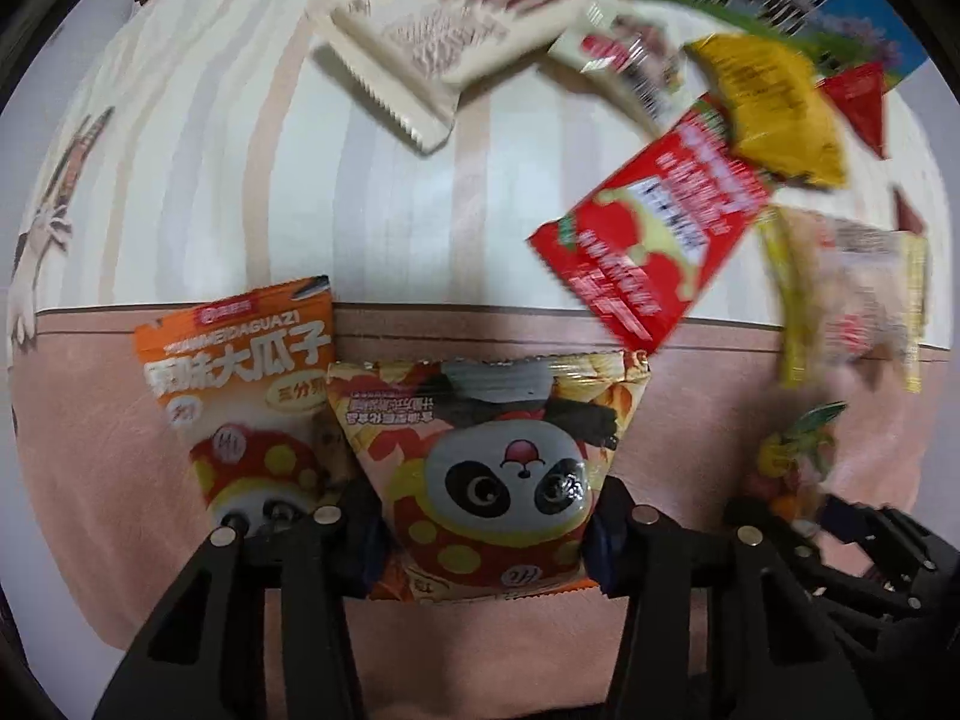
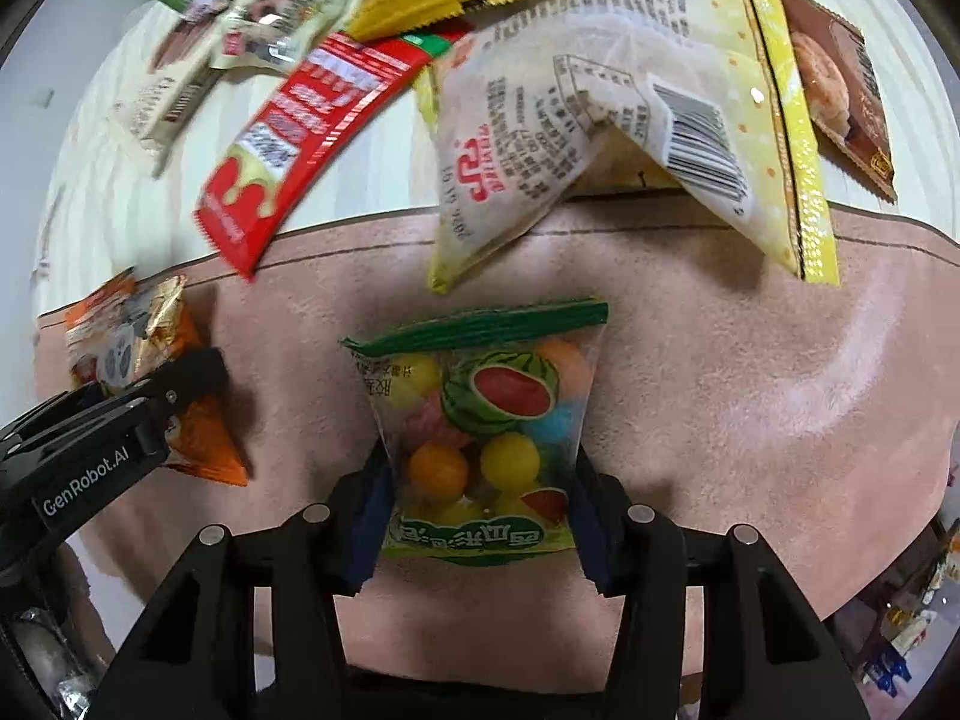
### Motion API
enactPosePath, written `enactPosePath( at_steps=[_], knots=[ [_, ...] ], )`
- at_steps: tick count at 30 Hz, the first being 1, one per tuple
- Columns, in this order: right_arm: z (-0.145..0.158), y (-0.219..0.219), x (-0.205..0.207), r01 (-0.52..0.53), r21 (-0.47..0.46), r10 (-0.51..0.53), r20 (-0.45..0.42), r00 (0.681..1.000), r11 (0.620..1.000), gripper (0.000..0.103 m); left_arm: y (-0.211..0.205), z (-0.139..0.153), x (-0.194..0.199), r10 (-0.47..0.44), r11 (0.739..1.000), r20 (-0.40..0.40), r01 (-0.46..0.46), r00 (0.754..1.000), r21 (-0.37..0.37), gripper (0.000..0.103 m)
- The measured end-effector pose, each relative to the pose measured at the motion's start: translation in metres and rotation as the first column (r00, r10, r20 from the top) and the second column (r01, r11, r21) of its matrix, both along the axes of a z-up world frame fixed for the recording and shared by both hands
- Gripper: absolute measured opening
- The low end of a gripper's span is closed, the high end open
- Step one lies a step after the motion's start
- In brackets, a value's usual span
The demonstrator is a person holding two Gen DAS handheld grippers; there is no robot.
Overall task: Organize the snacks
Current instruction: 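Carry the panda bag and candy bag over the cardboard box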
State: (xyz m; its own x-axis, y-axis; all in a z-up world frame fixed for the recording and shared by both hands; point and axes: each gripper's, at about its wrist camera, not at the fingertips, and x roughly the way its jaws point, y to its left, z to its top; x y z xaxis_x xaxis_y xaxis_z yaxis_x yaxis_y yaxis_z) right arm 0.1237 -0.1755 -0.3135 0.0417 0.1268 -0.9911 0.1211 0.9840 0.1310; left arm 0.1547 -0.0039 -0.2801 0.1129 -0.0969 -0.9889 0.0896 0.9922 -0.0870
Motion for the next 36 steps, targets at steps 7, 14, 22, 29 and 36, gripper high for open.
enactPosePath(
  at_steps=[7,14,22,29,36],
  knots=[
    [0.081,0.002,-0.004,-0.027,0.154,0.012,0.096,0.995,0.988,0.054,-0.010,0.098,0.001,-0.014,0.992,0.116,0.028,0.993,-0.120,0.047],
    [0.193,-0.041,0.071,-0.064,0.206,-0.003,0.307,0.952,0.976,0.054,-0.016,0.199,0.087,-0.019,0.969,0.248,0.079,0.968,-0.233,0.048],
    [0.245,-0.069,0.228,-0.030,0.046,0.010,0.385,0.923,0.999,0.054,-0.036,0.193,0.233,-0.069,0.983,0.217,0.104,0.974,-0.154,0.049],
    [0.208,-0.093,0.352,0.021,-0.080,-0.001,0.249,0.968,0.997,0.055,-0.042,0.124,0.337,-0.052,0.994,0.051,0.057,0.997,-0.089,0.049],
    [0.158,-0.092,0.419,0.024,-0.129,-0.003,0.167,0.986,0.991,0.055,-0.047,0.092,0.380,-0.069,0.997,-0.017,0.068,0.998,-0.033,0.049]
  ],
)
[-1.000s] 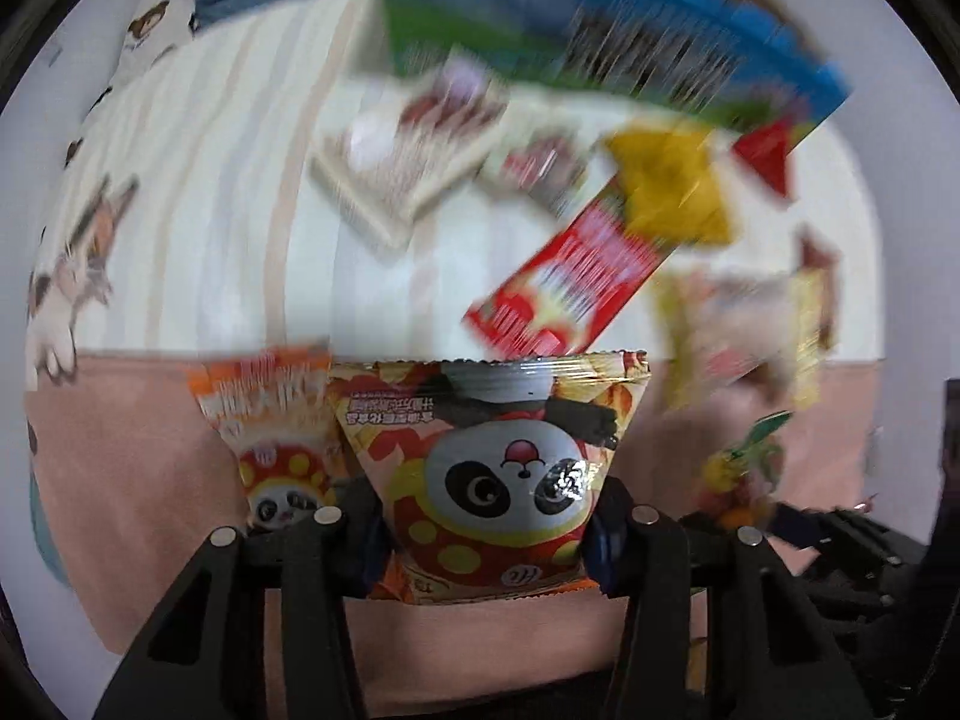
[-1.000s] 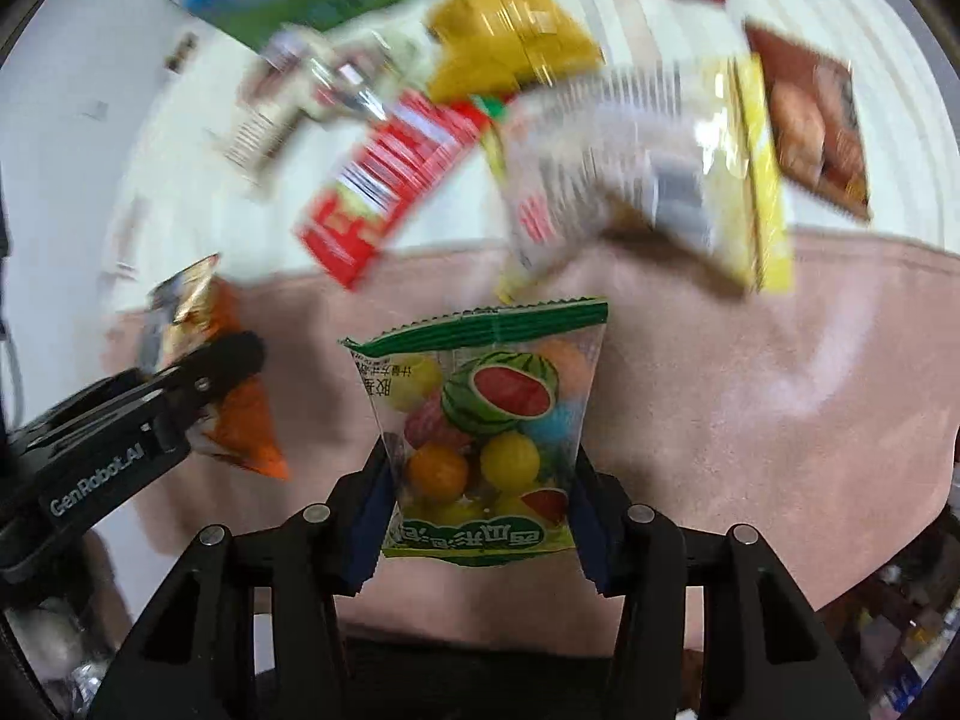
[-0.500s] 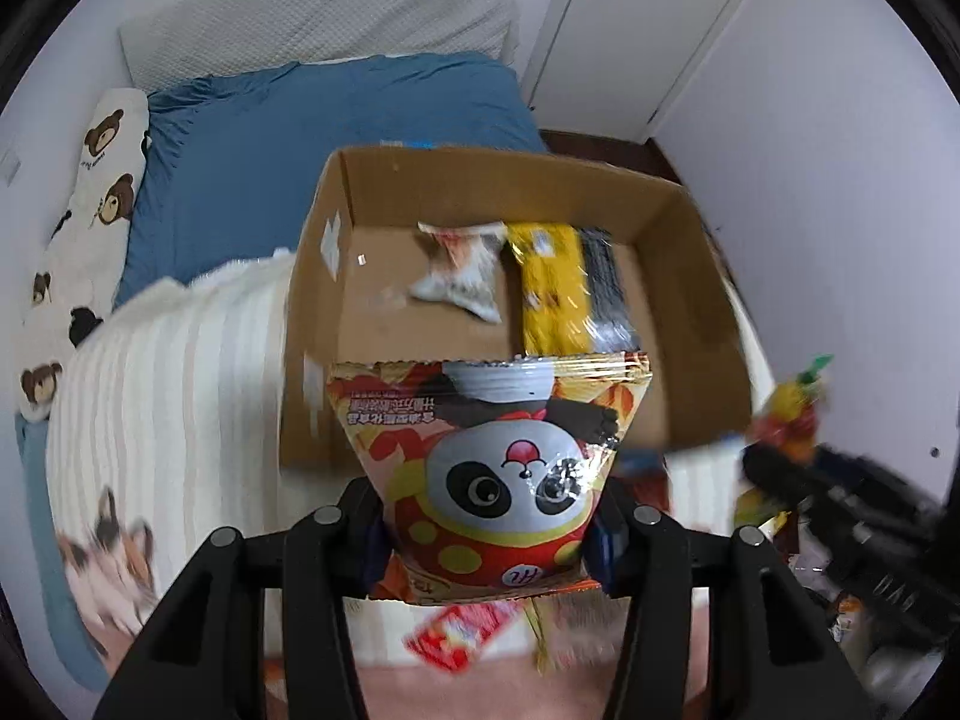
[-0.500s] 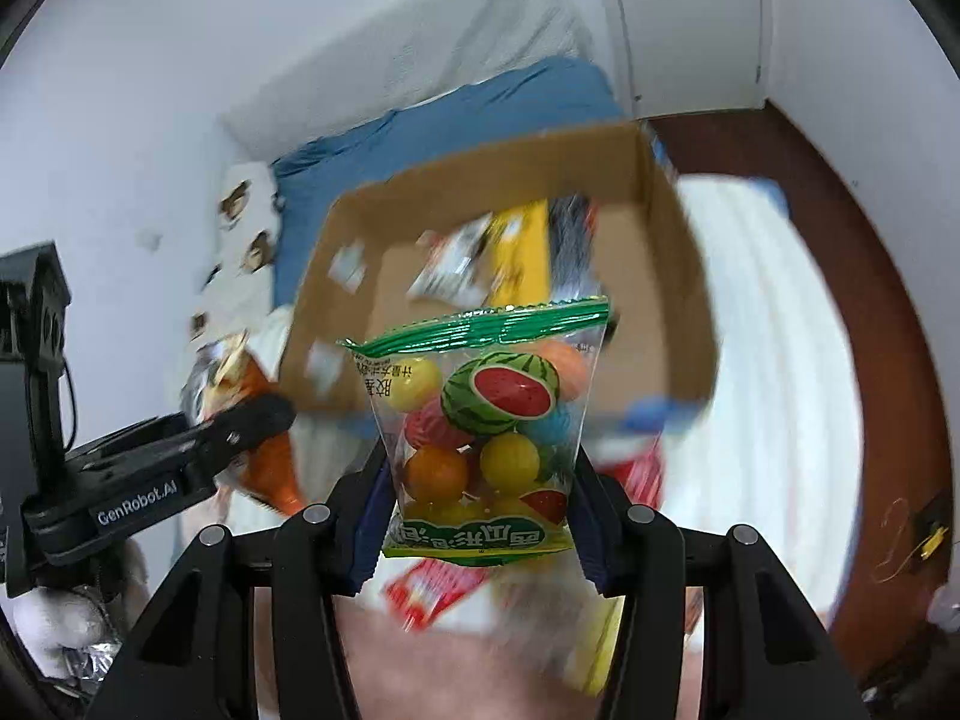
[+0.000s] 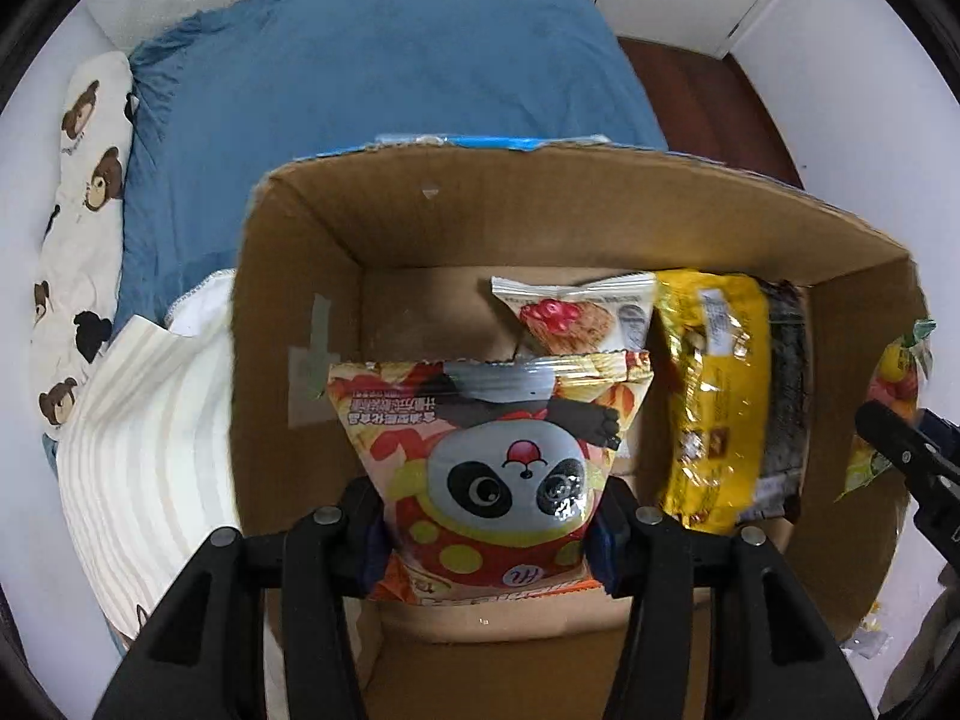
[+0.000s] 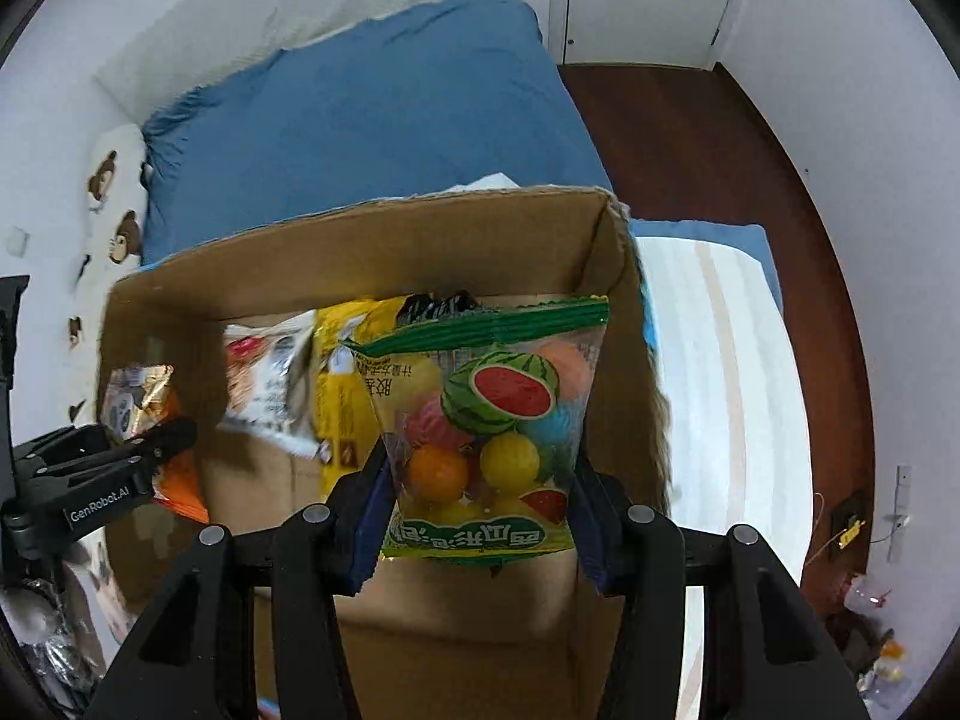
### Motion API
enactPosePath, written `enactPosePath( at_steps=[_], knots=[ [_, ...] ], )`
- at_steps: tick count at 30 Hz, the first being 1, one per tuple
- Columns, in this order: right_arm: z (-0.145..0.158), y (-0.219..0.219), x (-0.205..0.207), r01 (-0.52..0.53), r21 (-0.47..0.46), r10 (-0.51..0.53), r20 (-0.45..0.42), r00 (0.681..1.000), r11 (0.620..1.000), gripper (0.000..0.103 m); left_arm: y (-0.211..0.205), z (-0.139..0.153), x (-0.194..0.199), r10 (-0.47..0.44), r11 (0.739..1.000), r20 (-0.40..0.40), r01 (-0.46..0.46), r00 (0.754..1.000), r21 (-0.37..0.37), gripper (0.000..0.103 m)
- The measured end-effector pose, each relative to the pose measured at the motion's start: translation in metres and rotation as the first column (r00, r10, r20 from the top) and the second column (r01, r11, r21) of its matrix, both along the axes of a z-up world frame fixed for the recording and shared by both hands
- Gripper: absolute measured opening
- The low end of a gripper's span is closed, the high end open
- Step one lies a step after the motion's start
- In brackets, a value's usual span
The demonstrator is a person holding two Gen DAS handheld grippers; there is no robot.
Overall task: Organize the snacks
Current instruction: 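Carry the panda bag and candy bag over the cardboard box, then drop both bags into the box and open both tools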
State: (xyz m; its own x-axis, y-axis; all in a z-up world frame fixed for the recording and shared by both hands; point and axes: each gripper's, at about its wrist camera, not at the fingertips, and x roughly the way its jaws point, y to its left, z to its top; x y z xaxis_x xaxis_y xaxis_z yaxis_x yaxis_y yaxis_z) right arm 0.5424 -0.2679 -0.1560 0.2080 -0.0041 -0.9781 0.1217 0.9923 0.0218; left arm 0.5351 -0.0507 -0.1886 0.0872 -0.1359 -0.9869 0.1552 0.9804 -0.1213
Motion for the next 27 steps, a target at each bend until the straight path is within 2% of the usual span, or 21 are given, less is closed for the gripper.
enactPosePath(
  at_steps=[1,2,3,5,7,15,20,27],
  knots=[
    [-0.008,0.001,0.007,-0.003,-0.006,0.003,-0.019,1.000,1.000,0.055,0.000,-0.004,0.005,0.003,1.000,-0.015,-0.003,1.000,-0.010,0.050],
    [-0.014,0.000,0.009,-0.002,-0.007,0.002,-0.033,0.999,1.000,0.058,0.002,-0.008,0.009,0.008,1.000,-0.022,-0.008,1.000,-0.019,0.056],
    [-0.020,0.000,0.013,0.005,-0.006,-0.005,-0.052,0.999,1.000,0.063,0.003,-0.010,0.012,0.011,1.000,-0.021,-0.011,1.000,-0.024,0.071],
    [-0.024,-0.003,0.012,0.017,0.003,-0.017,-0.052,0.999,1.000,0.095,0.005,-0.011,0.017,0.013,0.999,-0.008,-0.013,1.000,-0.033,0.093],
    [-0.027,-0.004,0.013,0.022,0.024,-0.021,-0.049,0.999,0.999,0.095,0.006,-0.011,0.016,0.012,1.000,0.014,-0.012,1.000,-0.028,0.094],
    [-0.036,0.000,0.008,0.007,-0.004,-0.007,-0.036,0.999,1.000,0.096,0.002,-0.004,0.006,0.006,0.999,0.053,-0.004,0.999,-0.044,0.095],
    [-0.021,0.013,-0.009,-0.023,-0.007,0.023,0.004,1.000,1.000,0.096,0.008,0.011,-0.017,0.037,0.997,0.112,-0.029,0.993,-0.067,0.095],
    [-0.015,0.024,-0.050,-0.035,-0.023,0.037,0.066,0.997,0.999,0.096,0.019,0.028,-0.056,0.070,0.997,0.215,-0.061,0.974,-0.047,0.095]
  ],
)
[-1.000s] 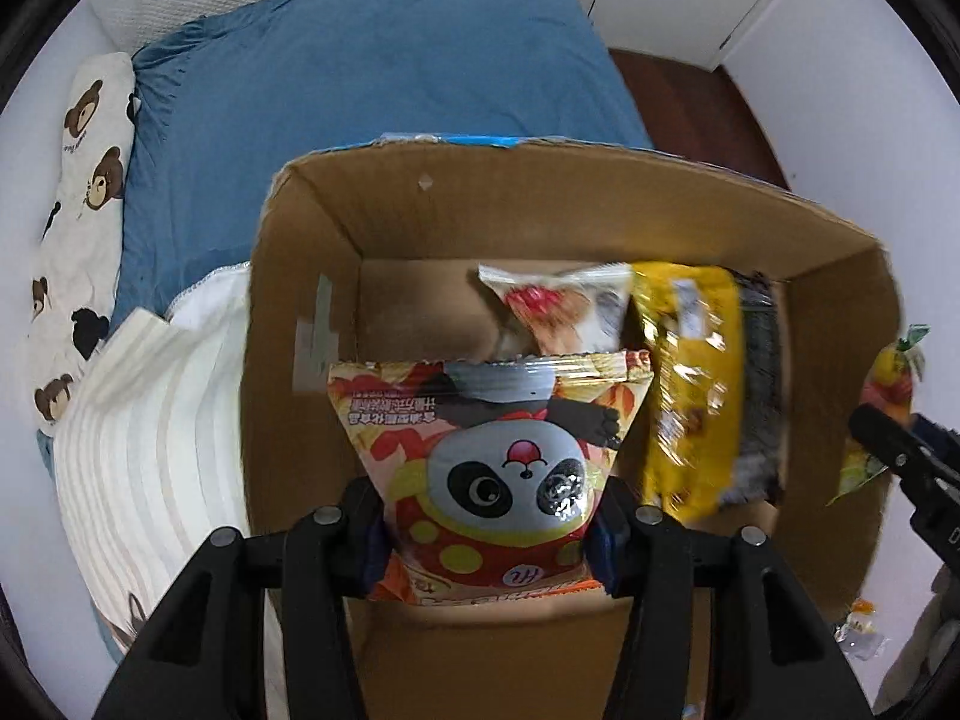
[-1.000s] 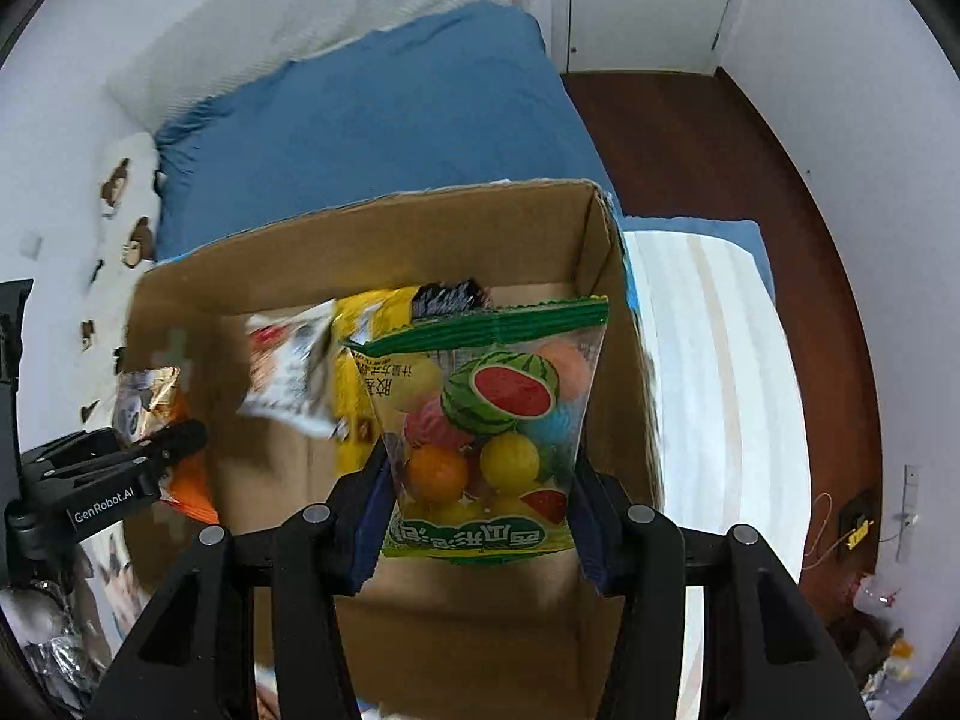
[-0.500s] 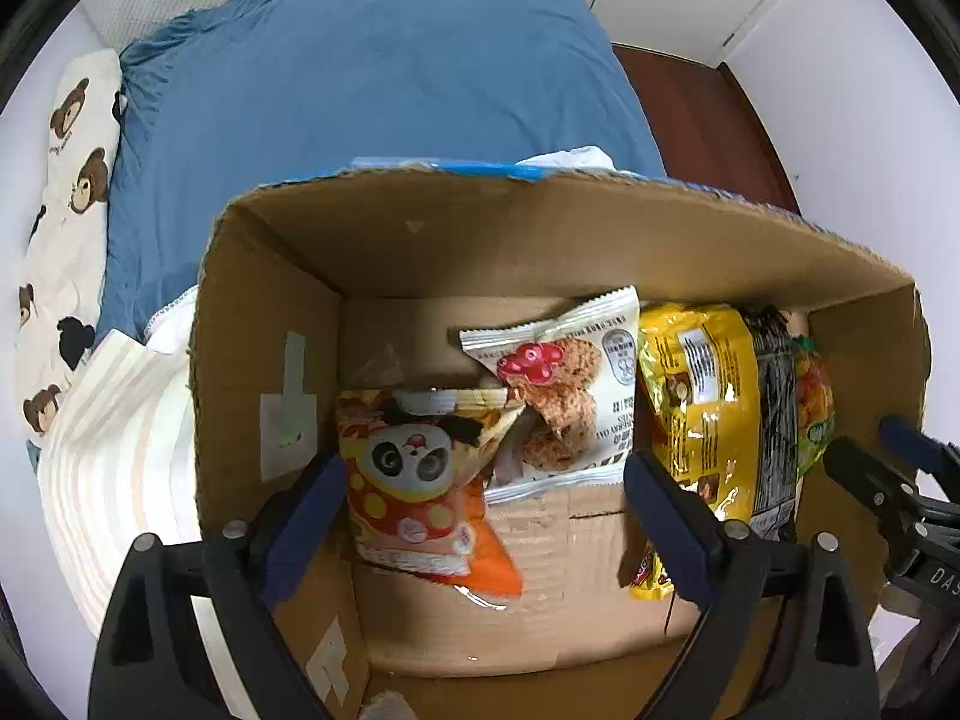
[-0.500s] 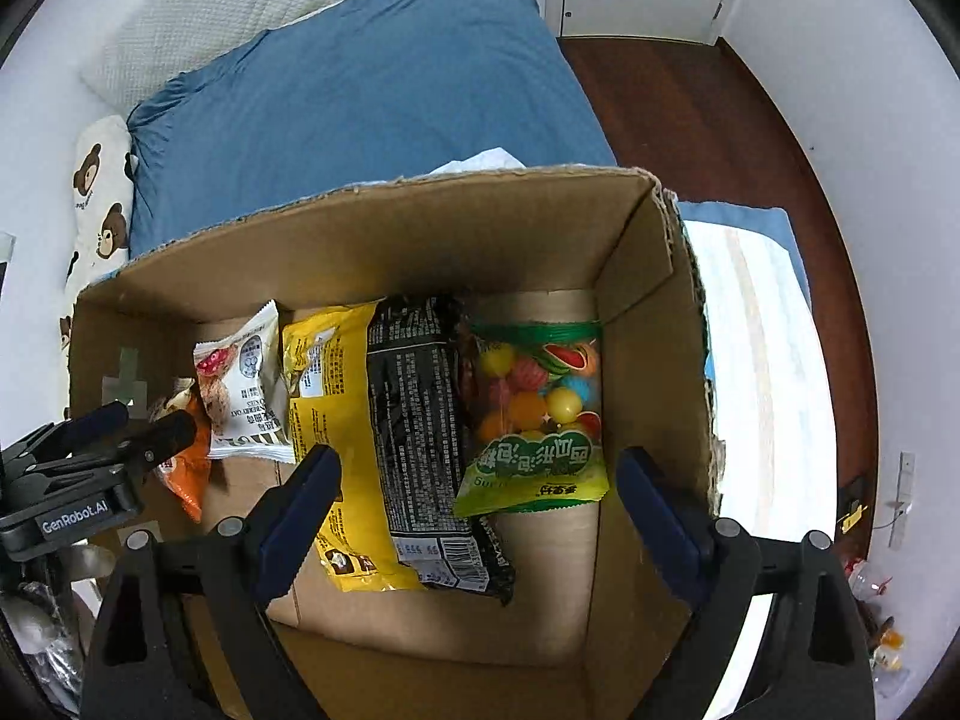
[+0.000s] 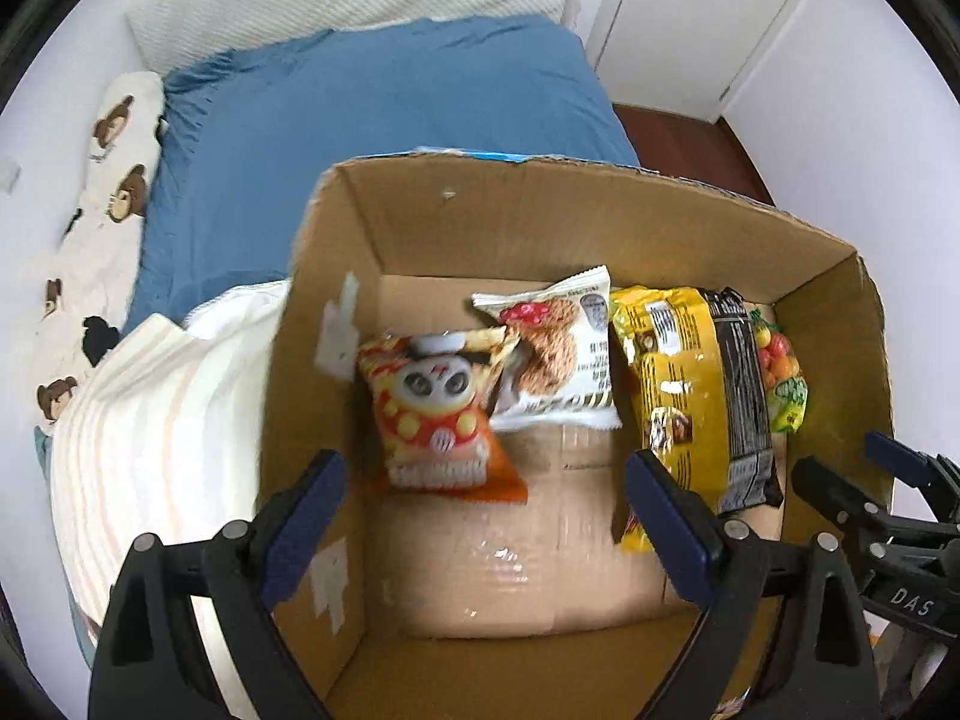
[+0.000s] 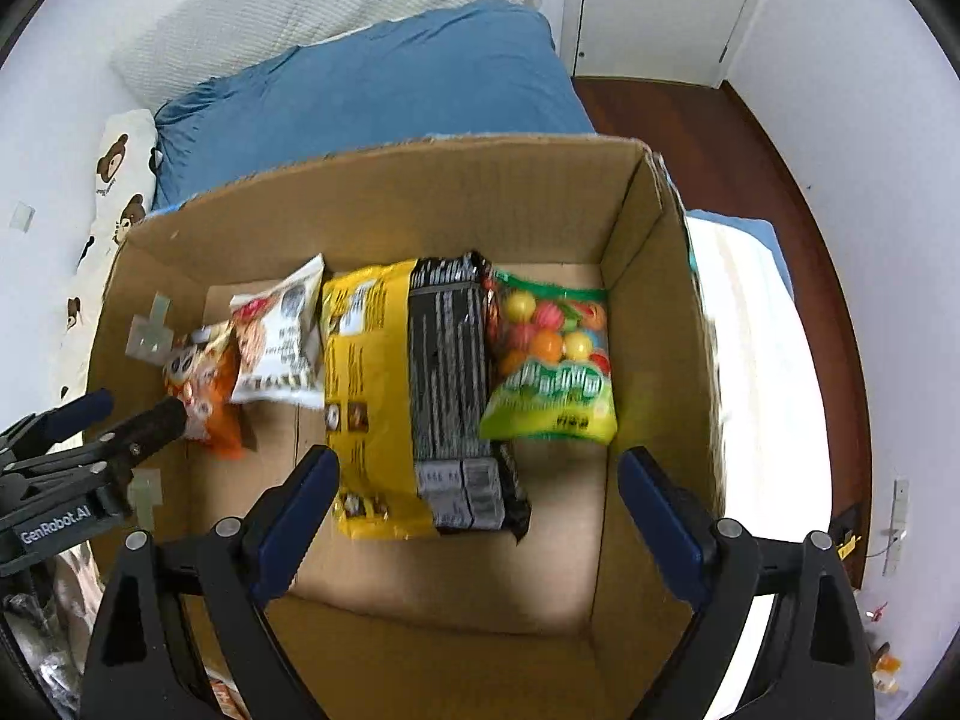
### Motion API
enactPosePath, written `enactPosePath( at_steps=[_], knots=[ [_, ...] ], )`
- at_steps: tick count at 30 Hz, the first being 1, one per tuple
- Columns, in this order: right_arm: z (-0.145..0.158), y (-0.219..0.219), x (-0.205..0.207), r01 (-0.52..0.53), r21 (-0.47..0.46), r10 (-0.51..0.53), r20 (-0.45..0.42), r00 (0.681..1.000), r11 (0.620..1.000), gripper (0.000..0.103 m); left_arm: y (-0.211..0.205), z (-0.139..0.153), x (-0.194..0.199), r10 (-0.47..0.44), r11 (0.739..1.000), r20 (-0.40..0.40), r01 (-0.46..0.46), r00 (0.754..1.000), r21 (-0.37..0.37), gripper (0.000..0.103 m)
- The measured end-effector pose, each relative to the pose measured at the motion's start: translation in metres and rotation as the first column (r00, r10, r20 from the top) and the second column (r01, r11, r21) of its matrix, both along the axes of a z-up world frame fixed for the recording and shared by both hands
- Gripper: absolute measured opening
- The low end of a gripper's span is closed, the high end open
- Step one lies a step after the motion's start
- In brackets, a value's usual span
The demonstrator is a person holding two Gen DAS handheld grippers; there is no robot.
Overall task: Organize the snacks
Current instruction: 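Drop both bags into the box and open both tools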
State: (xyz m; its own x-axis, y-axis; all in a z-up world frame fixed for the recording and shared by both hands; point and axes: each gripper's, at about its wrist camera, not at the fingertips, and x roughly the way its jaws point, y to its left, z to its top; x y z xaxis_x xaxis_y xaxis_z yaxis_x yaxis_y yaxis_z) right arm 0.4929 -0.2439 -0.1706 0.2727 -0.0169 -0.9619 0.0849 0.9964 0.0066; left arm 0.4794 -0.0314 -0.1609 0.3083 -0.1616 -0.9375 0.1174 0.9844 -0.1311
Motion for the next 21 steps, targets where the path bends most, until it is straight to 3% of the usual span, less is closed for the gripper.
enactPosePath(
  at_steps=[10,21],
  knots=[
    [0.022,0.018,-0.064,-0.018,-0.015,0.020,0.116,0.993,1.000,0.096,0.010,0.037,-0.062,0.013,1.000,0.165,-0.017,0.986,0.024,0.095],
    [0.066,0.028,-0.146,-0.011,-0.019,0.015,0.270,0.963,1.000,0.096,0.022,0.075,-0.145,0.017,1.000,0.309,-0.022,0.951,0.014,0.095]
  ],
)
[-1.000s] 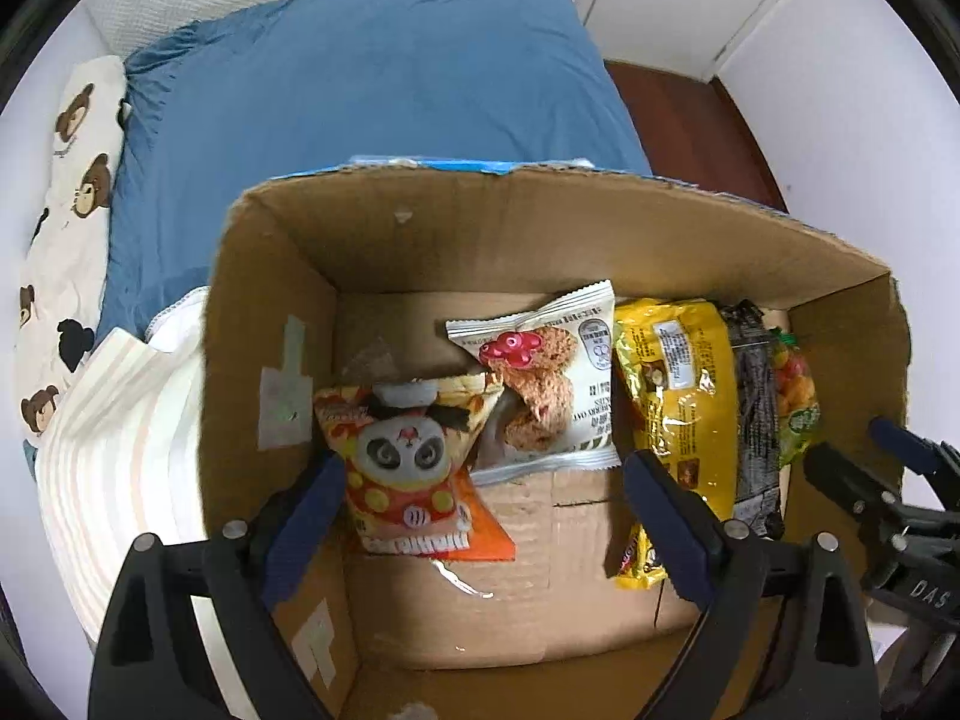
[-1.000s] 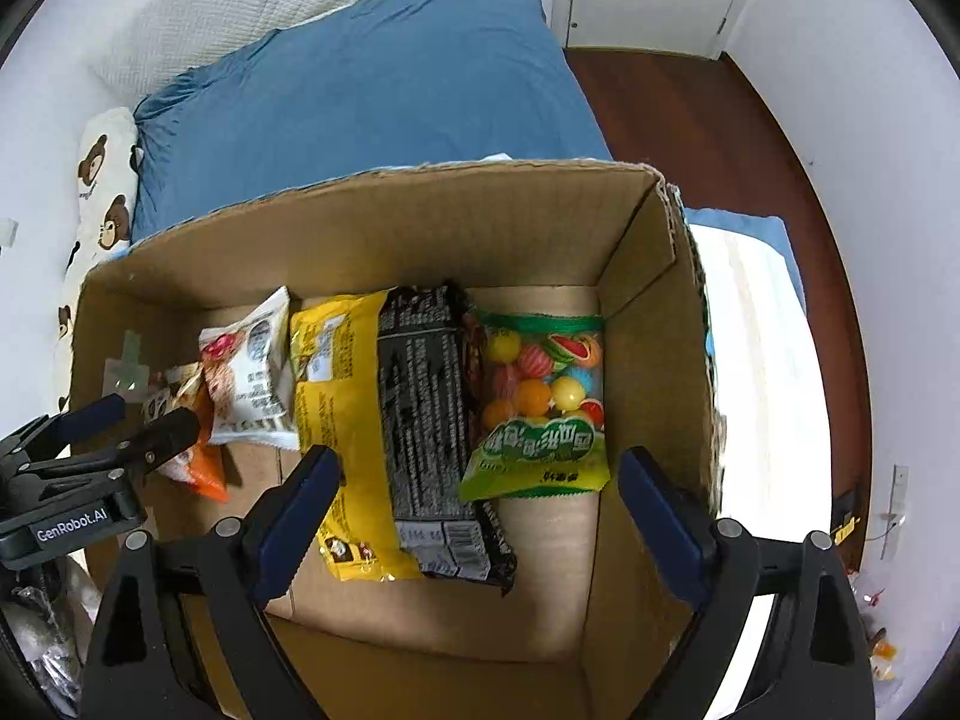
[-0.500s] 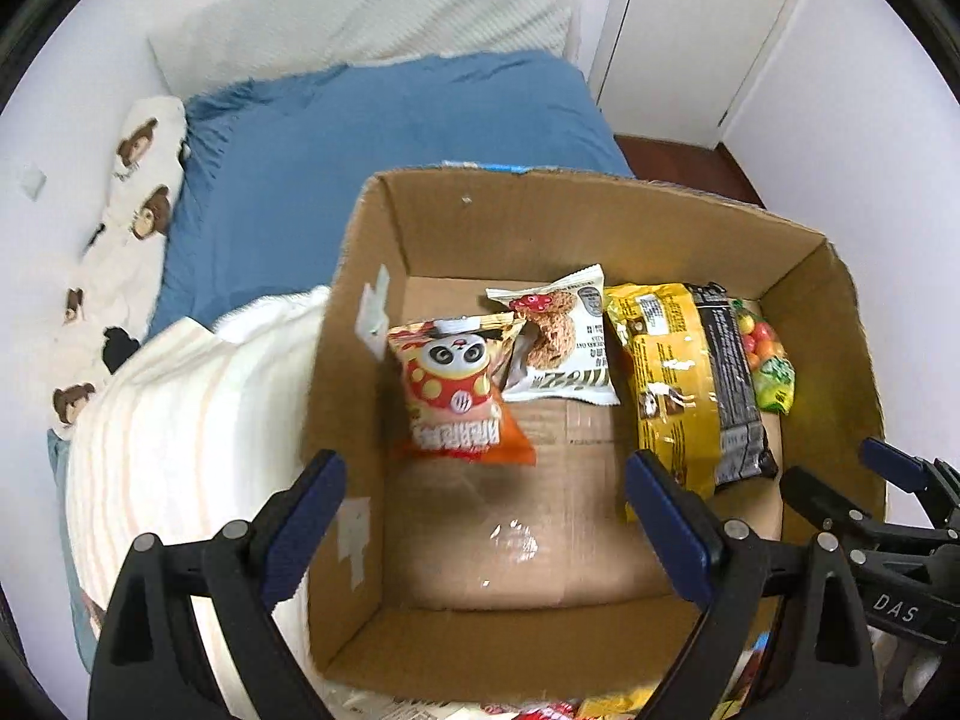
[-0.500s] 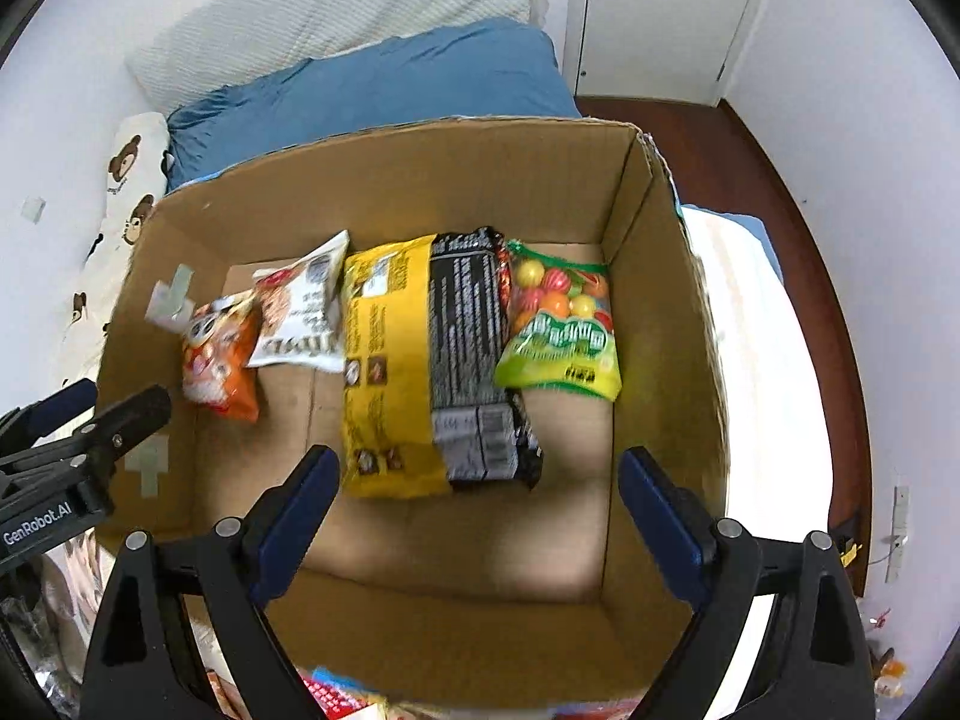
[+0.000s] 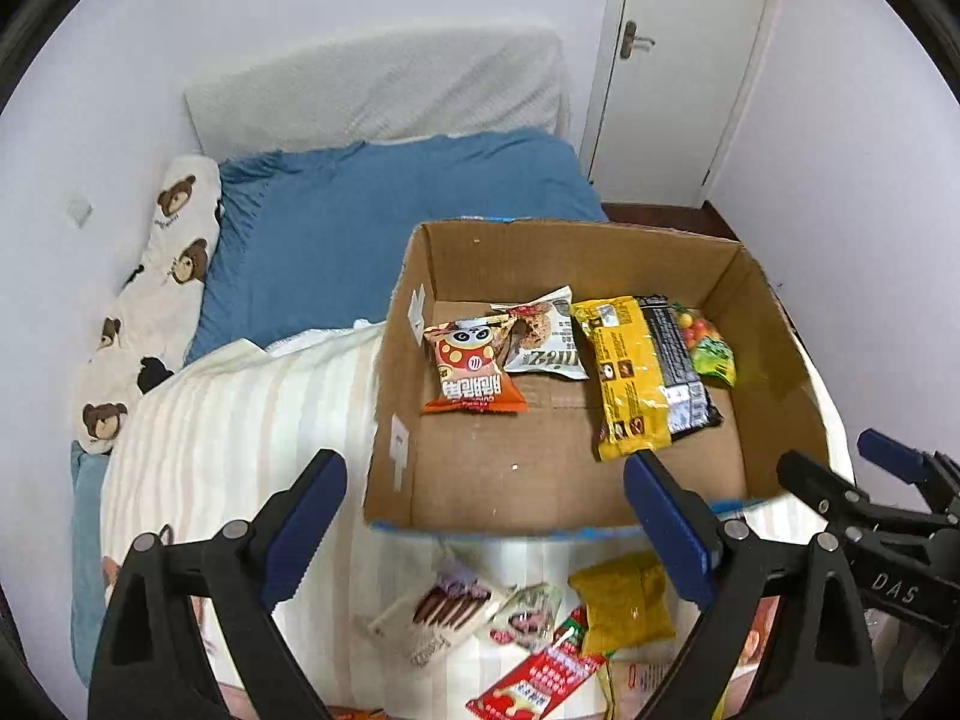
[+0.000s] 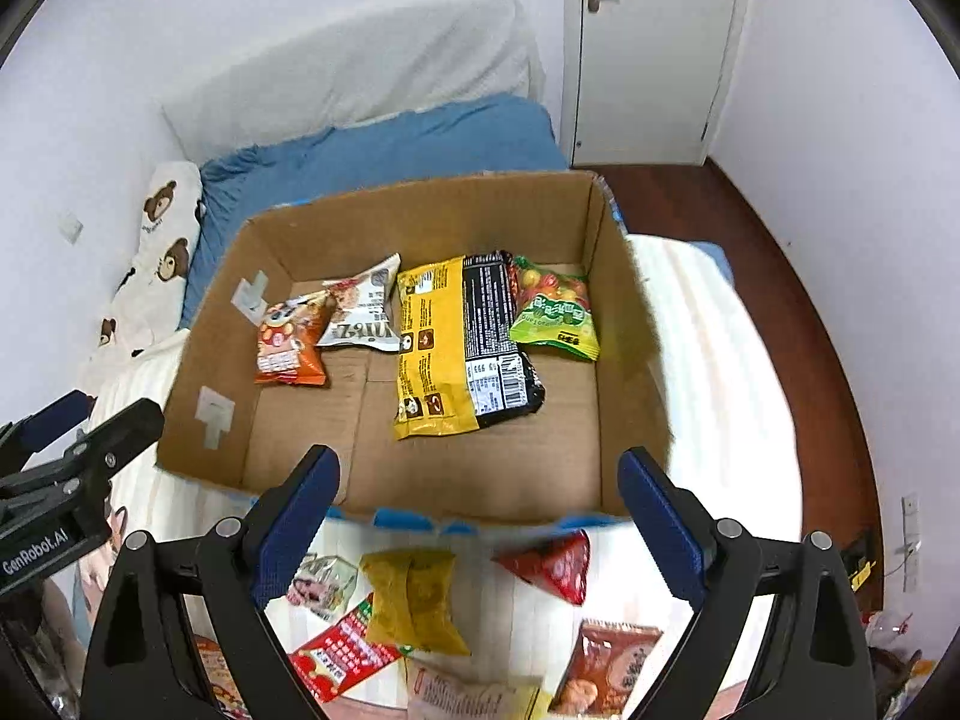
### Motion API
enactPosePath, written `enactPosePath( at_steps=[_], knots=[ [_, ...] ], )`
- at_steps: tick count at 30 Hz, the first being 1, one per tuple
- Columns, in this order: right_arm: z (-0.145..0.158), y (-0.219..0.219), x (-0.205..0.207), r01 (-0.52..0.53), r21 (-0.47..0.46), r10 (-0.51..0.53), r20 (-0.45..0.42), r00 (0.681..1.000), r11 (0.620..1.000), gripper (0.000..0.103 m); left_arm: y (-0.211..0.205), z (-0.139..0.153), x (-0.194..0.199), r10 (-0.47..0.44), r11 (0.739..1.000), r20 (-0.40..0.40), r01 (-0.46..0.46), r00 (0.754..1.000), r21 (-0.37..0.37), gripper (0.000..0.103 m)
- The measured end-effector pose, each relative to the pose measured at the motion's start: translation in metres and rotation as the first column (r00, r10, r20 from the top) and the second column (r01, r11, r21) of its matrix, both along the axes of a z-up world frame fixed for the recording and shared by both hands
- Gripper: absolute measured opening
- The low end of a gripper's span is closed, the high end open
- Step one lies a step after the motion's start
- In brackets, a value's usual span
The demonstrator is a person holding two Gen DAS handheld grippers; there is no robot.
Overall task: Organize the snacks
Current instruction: 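Drop both bags into the box and open both tools, then grasp the orange seed bag with left tool while right grasps clear yellow-edged packet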
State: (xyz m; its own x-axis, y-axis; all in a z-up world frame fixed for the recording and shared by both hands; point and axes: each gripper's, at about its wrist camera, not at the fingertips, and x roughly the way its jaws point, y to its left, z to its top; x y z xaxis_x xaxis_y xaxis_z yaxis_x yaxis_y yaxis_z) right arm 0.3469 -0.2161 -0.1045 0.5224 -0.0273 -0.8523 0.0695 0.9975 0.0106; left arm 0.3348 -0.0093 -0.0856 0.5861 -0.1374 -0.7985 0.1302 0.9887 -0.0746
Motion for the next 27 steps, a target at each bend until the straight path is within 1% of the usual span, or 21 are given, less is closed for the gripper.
enactPosePath(
  at_steps=[1,5,11,16,19,20,22,23,25,27],
  knots=[
    [0.004,0.000,-0.007,0.001,0.000,-0.001,0.014,1.000,1.000,0.096,0.002,0.003,-0.007,0.004,1.000,0.030,-0.004,1.000,-0.003,0.095],
    [0.025,0.007,-0.040,-0.007,-0.004,0.008,0.079,0.997,1.000,0.096,0.005,0.017,-0.038,0.000,1.000,0.085,0.000,0.996,0.000,0.095],
    [0.050,0.020,-0.081,-0.037,-0.014,0.039,0.144,0.989,0.999,0.096,0.011,0.035,-0.070,0.007,1.000,0.140,-0.003,0.990,-0.024,0.095],
    [0.055,0.024,-0.105,-0.052,0.017,0.049,0.151,0.987,0.999,0.096,0.022,0.037,-0.092,0.032,0.998,0.143,-0.026,0.989,-0.049,0.095],
    [0.043,0.021,-0.116,-0.054,0.056,0.047,0.107,0.993,0.997,0.096,0.033,0.024,-0.104,0.058,0.996,0.105,-0.051,0.993,-0.066,0.095],
    [0.036,0.020,-0.120,-0.051,0.064,0.046,0.084,0.995,0.997,0.096,0.039,0.015,-0.109,0.073,0.995,0.087,-0.068,0.994,-0.067,0.095],
    [0.013,0.017,-0.125,-0.040,0.094,0.039,0.011,0.999,0.995,0.096,0.048,0.000,-0.117,0.102,0.993,0.059,-0.098,0.993,-0.064,0.095],
    [0.003,0.015,-0.127,-0.027,0.115,0.029,-0.018,0.999,0.993,0.096,0.057,-0.014,-0.121,0.123,0.990,0.026,-0.121,0.992,-0.067,0.095],
    [-0.028,0.006,-0.136,0.021,0.195,0.000,-0.109,0.994,0.980,0.096,0.068,-0.035,-0.125,0.151,0.986,-0.031,-0.153,0.988,-0.065,0.095],
    [-0.065,-0.004,-0.146,0.105,0.298,-0.040,-0.216,0.976,0.949,0.096,0.082,-0.062,-0.129,0.191,0.979,-0.102,-0.197,0.976,-0.052,0.095]
  ],
)
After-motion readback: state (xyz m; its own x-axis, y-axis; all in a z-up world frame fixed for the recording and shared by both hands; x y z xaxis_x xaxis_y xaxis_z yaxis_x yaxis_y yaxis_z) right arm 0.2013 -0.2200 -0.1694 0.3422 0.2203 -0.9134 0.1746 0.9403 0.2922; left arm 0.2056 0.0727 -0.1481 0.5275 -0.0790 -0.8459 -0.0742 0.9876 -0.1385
